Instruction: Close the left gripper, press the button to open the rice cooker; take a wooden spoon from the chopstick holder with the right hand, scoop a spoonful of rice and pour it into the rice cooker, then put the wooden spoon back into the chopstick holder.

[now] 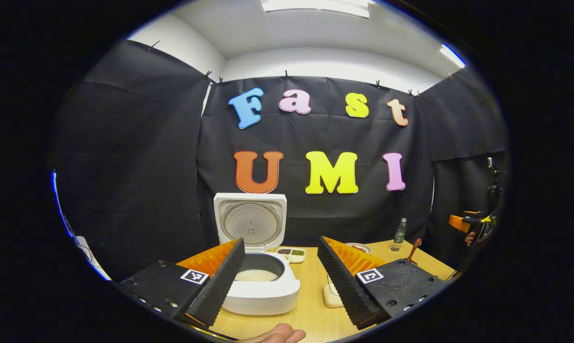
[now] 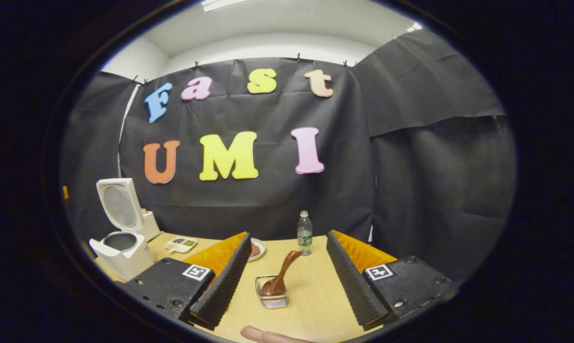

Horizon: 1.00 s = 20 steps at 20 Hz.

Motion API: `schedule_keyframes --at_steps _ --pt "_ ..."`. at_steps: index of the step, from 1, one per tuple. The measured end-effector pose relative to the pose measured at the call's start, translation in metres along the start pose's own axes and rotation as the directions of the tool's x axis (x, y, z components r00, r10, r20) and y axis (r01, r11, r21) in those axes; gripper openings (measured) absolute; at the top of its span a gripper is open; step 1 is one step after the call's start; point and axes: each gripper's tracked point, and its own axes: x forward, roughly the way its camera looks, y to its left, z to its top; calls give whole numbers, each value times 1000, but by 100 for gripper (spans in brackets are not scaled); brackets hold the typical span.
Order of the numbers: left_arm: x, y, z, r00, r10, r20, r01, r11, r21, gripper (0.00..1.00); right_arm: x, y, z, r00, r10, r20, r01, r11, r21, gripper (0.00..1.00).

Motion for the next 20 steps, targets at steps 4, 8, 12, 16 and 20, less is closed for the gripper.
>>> schedule_keyframes --at_steps 4,8,12,16,20 --pt "-24 2 8 997 -5 79 6 1000 -6 97 45 7 -34 1000 5 -21 -5 1000 -28 100" --pt "-34 2 3 995 -19 97 19 1000 0 97 84 4 -85 993 14 -114 -9 999 48 100" --pt "-43 3 0 995 -29 99 28 999 19 97 121 -1 -127 983 26 -182 -5 993 115 99" --pt "-48 -6 -4 993 -52 102 49 998 32 97 148 -2 -166 961 33 -274 6 990 141 100" --pt "-49 -13 -13 993 -74 87 70 996 45 97 176 6 -190 946 77 -316 -31 988 150 97"
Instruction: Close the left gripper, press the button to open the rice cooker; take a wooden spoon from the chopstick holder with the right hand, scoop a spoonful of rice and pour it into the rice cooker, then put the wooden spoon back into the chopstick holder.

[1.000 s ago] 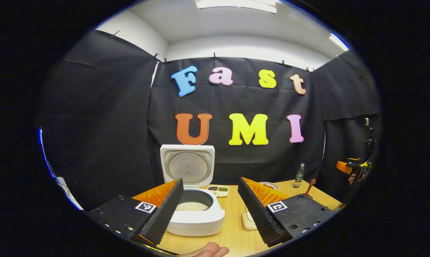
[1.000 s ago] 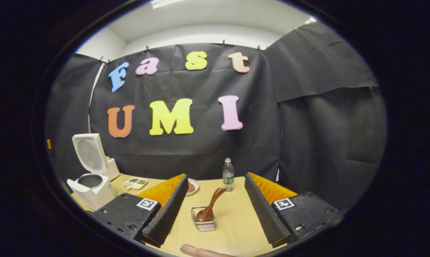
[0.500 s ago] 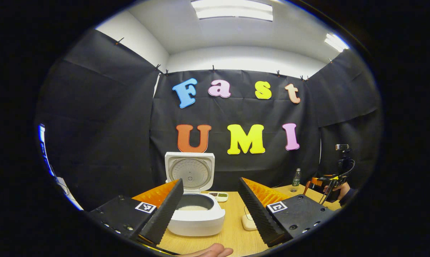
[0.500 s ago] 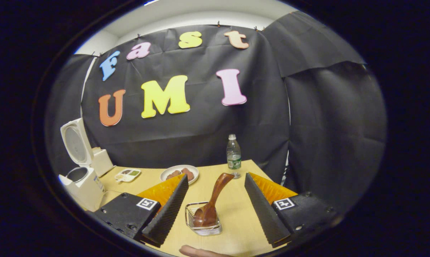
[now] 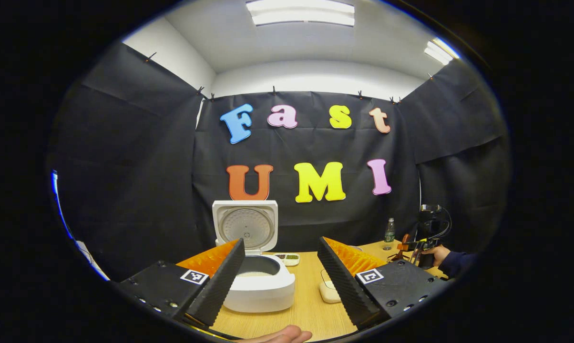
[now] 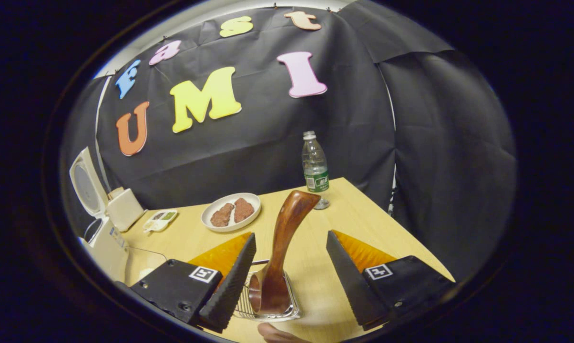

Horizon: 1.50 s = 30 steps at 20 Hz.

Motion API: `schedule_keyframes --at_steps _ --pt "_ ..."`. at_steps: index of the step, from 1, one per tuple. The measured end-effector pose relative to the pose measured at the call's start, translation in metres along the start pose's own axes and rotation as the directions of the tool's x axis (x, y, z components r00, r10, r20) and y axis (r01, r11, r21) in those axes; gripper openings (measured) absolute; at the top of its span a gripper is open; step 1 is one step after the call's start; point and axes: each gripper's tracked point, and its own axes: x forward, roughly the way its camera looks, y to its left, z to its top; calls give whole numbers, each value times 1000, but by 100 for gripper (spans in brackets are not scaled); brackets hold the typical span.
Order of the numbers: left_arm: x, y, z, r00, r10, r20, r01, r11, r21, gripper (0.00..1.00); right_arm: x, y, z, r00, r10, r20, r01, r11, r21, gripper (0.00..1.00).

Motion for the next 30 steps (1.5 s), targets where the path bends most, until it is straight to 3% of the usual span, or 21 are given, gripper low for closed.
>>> schedule_keyframes --at_steps 2,3,4,5,6,8,9,16,21,25,30 --pt "-1 -4 -4 1000 -4 -5 4 1000 7 97 10 0 1 1000 7 -10 -6 998 60 97" --pt "-1 -6 -5 1000 -8 -6 8 1000 10 97 13 5 5 999 33 -3 -33 996 82 90" --pt "0 -6 -7 1000 -12 -7 12 1000 13 89 15 9 3 999 53 -7 -53 994 97 92" --pt "0 -6 -7 1000 -14 -10 14 1000 14 97 18 12 1 998 66 -19 -64 992 109 82" --pt "1 -6 -9 1000 -19 -16 19 1000 16 96 20 18 -2 995 98 -33 -94 990 107 76" --pt "1 -6 -11 999 -17 -31 18 1000 17 95 19 20 -9 991 116 -65 -109 989 102 30" --pt "0 -6 -11 999 -18 -33 19 1000 17 95 20 22 -7 991 119 -66 -111 988 109 22" --pt "-12 -2 -11 999 -24 -25 24 1000 -16 96 -36 19 42 995 37 92 -42 998 55 15" --pt "-25 4 -9 1000 -28 -4 28 999 -43 95 -81 52 85 979 40 198 -34 999 -33 12" --pt "-34 11 -10 1000 -25 -8 25 999 -27 95 -109 102 101 965 71 251 -50 995 -88 12" --pt "-46 12 -5 1000 -29 9 29 1000 -2 96 -116 171 79 962 111 249 -80 988 -128 12"
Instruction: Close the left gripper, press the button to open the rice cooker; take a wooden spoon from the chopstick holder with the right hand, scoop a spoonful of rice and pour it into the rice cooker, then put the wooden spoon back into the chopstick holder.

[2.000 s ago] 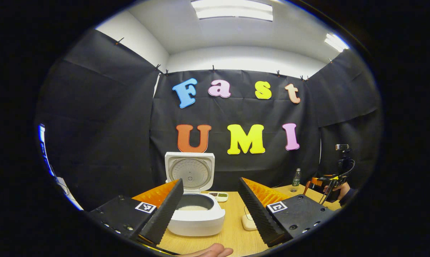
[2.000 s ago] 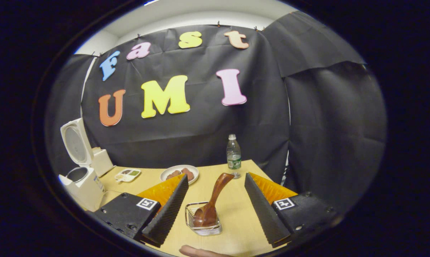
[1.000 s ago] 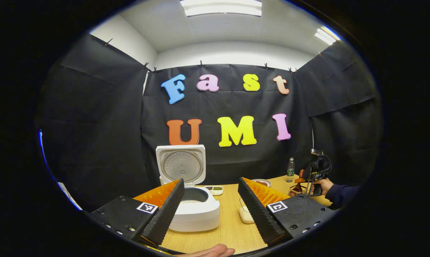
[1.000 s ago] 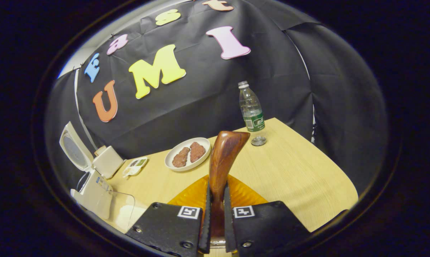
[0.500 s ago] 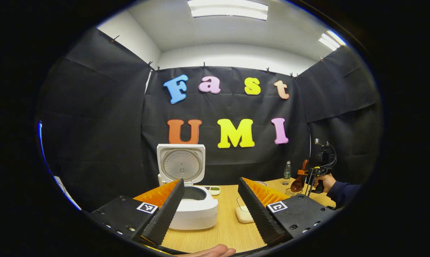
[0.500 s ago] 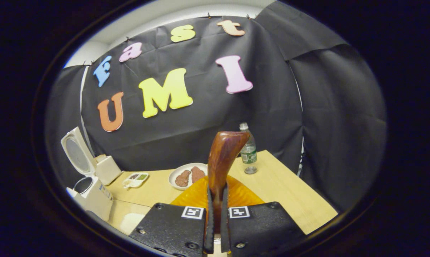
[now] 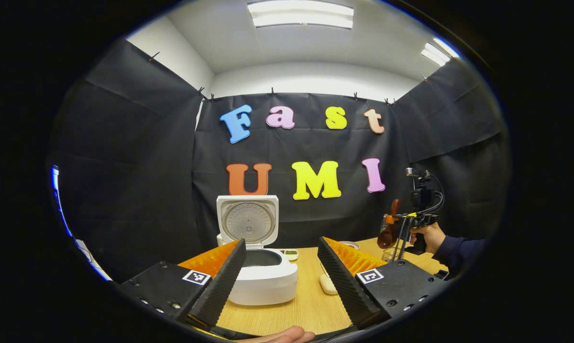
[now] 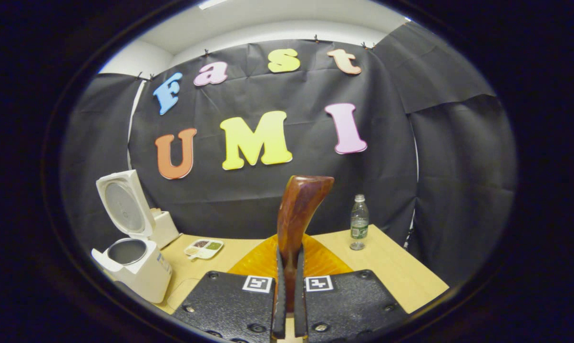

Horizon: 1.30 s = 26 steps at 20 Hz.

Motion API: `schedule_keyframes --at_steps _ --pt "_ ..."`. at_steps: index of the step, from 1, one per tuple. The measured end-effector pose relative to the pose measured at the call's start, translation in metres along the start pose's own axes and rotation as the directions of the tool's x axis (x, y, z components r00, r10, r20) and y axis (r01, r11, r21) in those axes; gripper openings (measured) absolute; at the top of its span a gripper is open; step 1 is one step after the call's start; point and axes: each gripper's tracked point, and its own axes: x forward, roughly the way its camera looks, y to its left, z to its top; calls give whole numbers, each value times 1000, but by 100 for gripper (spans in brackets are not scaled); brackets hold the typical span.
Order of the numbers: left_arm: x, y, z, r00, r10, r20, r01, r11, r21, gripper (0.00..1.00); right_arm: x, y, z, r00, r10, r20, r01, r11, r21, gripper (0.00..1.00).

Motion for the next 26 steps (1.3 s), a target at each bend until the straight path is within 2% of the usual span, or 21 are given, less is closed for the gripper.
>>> schedule_keyframes --at_steps 3,7,11,15,18,20,22,26 --pt "-2 5 0 1000 4 4 -4 1000 -5 96 5 44 -24 999 45 -18 -46 999 -23 12" --pt "-5 11 -6 1000 7 -7 -7 1000 -21 95 13 82 -82 994 55 -96 -64 993 -97 12" --pt "-6 16 -13 1000 5 -28 -7 999 -43 95 20 90 -130 988 -1 -157 -40 965 -259 12" --pt "-6 15 -15 1000 0 -23 -1 999 -35 95 17 94 -137 990 -8 -139 -45 926 -374 12" --pt "-7 8 -18 1000 -15 -27 14 1000 -27 96 15 87 -138 990 -46 -134 -17 901 -433 12" --pt "-7 4 -20 999 -23 -30 22 999 -25 96 15 85 -149 984 -66 -164 -15 894 -447 12" --pt "-7 4 -20 999 -27 -33 26 999 -26 96 12 92 -158 978 -41 -203 -50 904 -424 12" --pt "-5 2 -20 999 -30 -31 30 999 -30 96 -1 110 -172 968 8 -249 -65 973 -220 12"
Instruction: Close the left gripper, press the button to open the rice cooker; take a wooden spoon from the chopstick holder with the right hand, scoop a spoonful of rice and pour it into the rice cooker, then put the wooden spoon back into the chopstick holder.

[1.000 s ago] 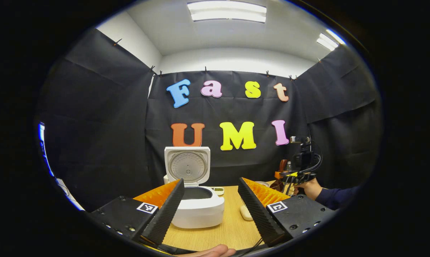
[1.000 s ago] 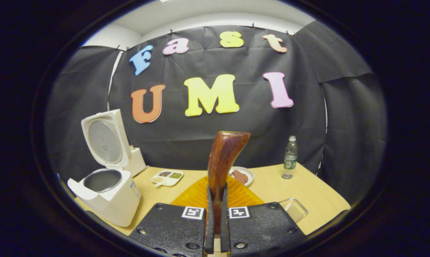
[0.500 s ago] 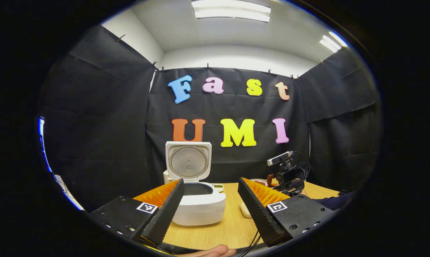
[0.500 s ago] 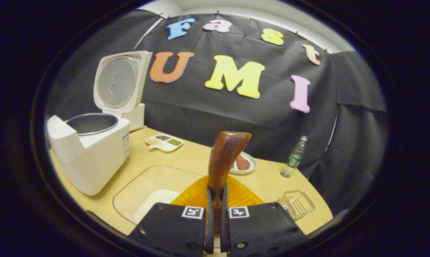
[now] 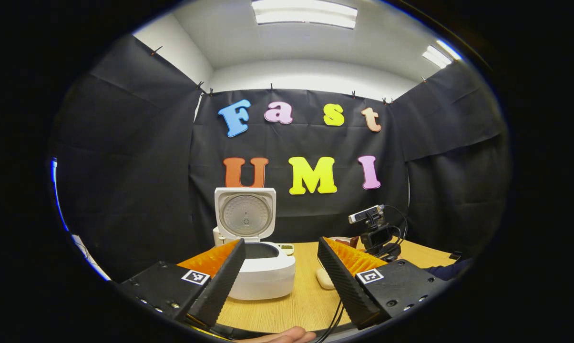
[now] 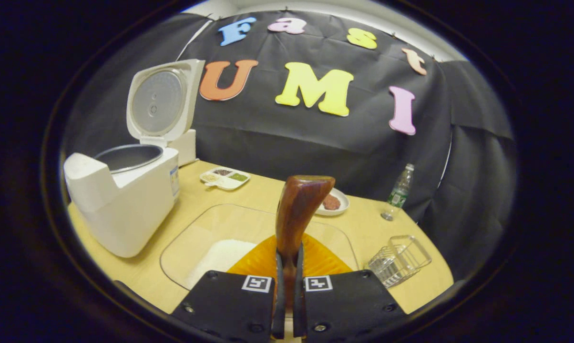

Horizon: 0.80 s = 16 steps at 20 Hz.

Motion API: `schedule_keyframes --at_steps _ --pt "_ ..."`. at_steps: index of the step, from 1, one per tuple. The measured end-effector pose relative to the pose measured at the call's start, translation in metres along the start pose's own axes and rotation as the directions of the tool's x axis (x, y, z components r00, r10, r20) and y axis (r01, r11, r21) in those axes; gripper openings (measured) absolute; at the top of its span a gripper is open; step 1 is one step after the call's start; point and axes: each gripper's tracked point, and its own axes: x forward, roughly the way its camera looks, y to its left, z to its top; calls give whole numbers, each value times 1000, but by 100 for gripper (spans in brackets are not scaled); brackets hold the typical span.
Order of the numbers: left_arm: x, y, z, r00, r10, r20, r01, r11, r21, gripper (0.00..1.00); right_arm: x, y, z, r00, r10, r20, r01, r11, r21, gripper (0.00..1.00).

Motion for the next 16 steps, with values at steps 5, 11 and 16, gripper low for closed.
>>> schedule_keyframes --at_steps 5,11,16 --pt "0 1 -6 1000 4 -14 -4 1000 -2 96 0 26 3 998 51 -21 -45 972 229 12" --pt "-1 7 -8 1000 9 -18 -9 1000 -13 96 6 36 3 981 191 -45 -154 890 428 12" --pt "1 5 -12 1000 1 -21 -2 1000 -24 96 15 21 -3 954 294 -61 -197 767 611 12"
